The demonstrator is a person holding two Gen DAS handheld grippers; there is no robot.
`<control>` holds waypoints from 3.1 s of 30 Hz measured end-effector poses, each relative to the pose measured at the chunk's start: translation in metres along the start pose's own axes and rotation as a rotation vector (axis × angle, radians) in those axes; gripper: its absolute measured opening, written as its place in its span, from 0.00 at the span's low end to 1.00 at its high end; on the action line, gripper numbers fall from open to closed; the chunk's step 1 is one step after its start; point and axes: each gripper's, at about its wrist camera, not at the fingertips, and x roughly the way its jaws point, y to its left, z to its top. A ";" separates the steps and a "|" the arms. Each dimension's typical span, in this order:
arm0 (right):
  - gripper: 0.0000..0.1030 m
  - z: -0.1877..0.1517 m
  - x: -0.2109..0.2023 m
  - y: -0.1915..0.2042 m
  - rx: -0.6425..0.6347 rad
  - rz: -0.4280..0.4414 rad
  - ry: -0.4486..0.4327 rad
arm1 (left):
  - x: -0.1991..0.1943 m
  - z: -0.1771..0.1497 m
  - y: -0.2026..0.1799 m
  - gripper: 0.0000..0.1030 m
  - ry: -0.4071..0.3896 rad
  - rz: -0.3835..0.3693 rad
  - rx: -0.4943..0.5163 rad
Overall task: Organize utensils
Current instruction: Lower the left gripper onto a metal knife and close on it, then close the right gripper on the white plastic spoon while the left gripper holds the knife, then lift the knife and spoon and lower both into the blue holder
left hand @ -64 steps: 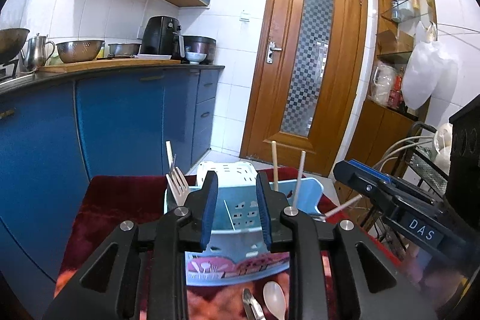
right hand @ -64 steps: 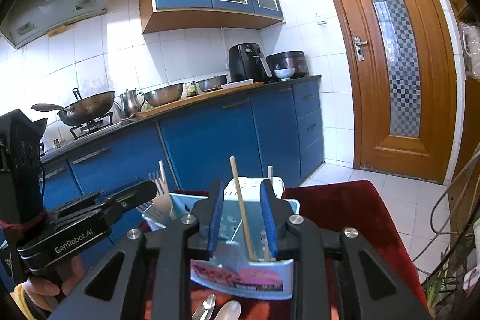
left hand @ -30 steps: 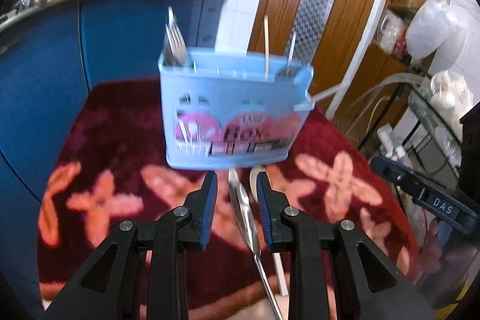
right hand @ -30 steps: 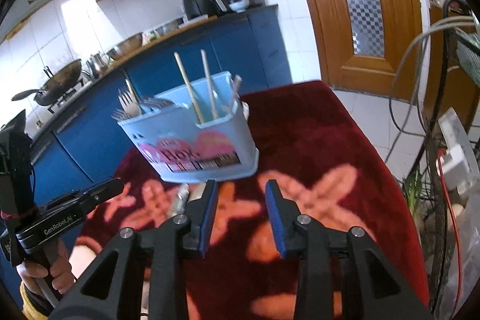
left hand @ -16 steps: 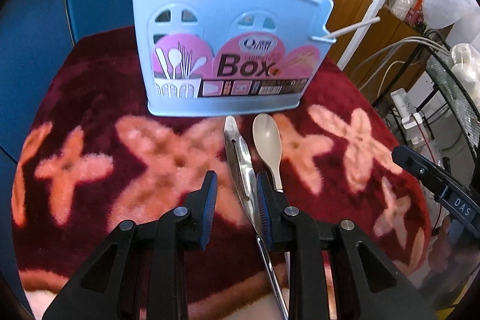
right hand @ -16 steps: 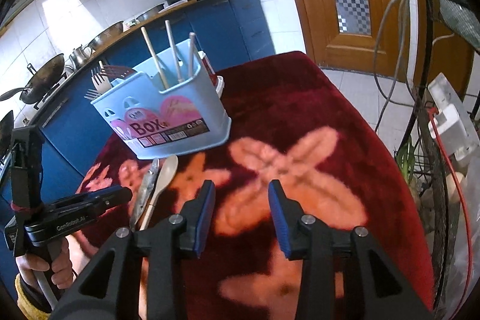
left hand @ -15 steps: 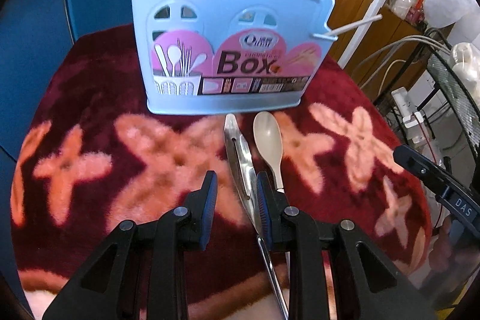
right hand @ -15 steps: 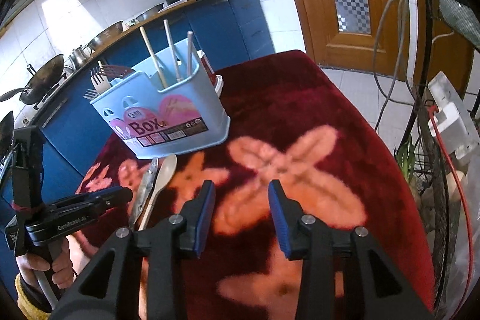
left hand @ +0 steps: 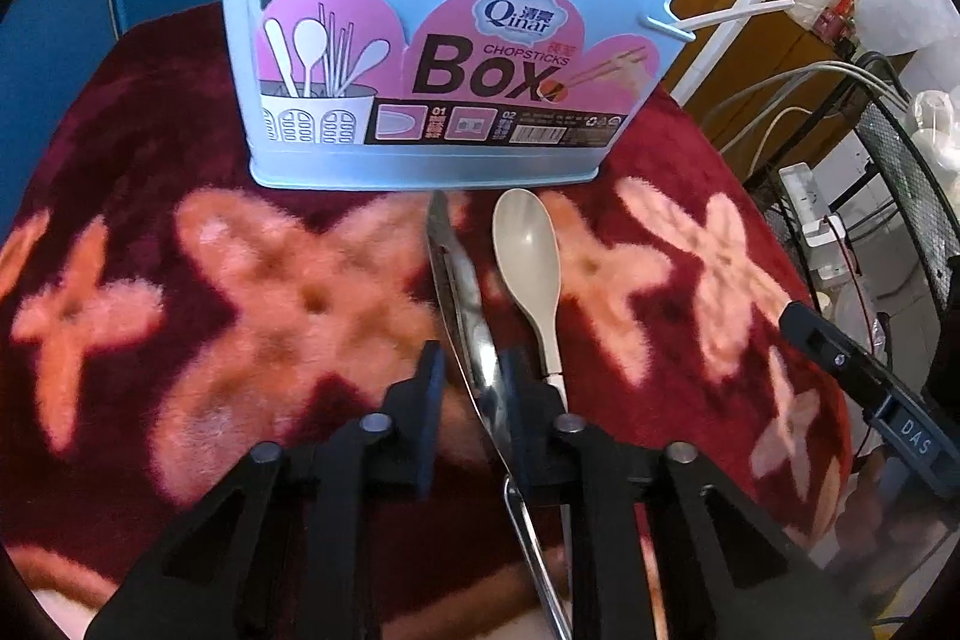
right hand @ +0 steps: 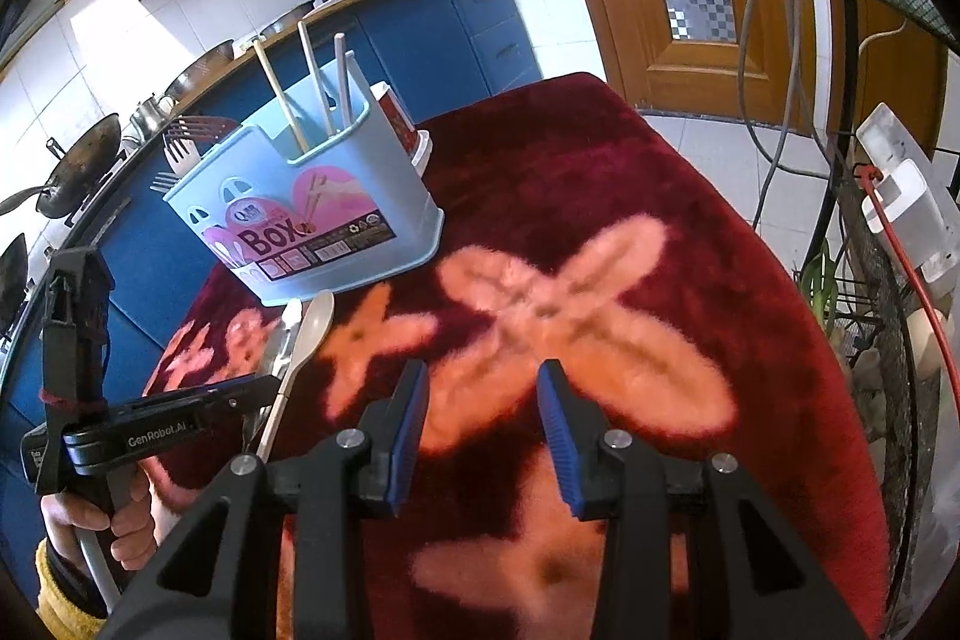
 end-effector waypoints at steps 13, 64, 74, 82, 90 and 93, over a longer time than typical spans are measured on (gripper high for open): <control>0.39 0.001 0.002 0.015 -0.032 0.008 0.027 | -0.027 0.000 0.015 0.03 -0.099 -0.032 -0.055; 0.07 0.010 0.086 0.121 -0.244 0.110 0.360 | -0.114 -0.016 0.080 0.03 -0.404 -0.039 -0.179; 0.07 0.014 0.022 0.114 -0.243 0.197 0.139 | -0.139 -0.012 0.062 0.03 -0.520 -0.071 -0.145; 0.07 0.042 -0.006 0.110 -0.224 0.213 -0.054 | -0.149 0.014 0.046 0.03 -0.596 -0.087 -0.095; 0.07 0.080 -0.012 0.106 -0.188 0.240 -0.202 | -0.154 0.055 0.029 0.03 -0.681 -0.089 -0.039; 0.07 0.093 -0.009 0.107 -0.181 0.235 -0.248 | -0.156 0.072 0.021 0.03 -0.725 -0.086 -0.014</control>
